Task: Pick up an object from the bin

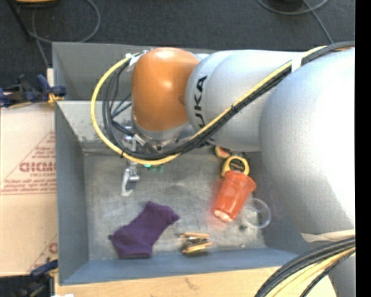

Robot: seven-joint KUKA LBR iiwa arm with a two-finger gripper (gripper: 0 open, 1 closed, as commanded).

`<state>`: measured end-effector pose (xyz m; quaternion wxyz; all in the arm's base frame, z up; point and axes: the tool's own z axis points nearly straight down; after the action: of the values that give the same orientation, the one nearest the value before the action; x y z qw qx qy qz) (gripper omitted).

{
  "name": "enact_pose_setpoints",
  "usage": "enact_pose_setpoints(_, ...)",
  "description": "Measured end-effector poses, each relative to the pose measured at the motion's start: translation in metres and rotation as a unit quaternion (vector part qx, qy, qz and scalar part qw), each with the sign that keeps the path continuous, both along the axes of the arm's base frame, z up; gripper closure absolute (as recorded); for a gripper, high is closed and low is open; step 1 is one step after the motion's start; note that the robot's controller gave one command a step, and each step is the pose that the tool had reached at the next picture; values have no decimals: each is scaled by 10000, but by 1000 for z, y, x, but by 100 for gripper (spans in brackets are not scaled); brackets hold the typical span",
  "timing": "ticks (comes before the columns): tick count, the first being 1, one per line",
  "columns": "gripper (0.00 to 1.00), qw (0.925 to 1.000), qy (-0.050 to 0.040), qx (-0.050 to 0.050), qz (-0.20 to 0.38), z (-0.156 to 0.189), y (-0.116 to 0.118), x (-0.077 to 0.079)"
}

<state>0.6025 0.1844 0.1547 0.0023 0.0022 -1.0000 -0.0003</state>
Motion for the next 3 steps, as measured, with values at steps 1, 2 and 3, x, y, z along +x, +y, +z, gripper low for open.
enact_pose_setpoints(1, 0, 10000, -40, 8, -19, 5, -1, 2)
enact_pose_setpoints(2, 0, 9987, -71, 13, 495, -10, -25, -31)
enact_pose_setpoints(3, 0, 9964, -29, -3, 848, -40, -90, -55)
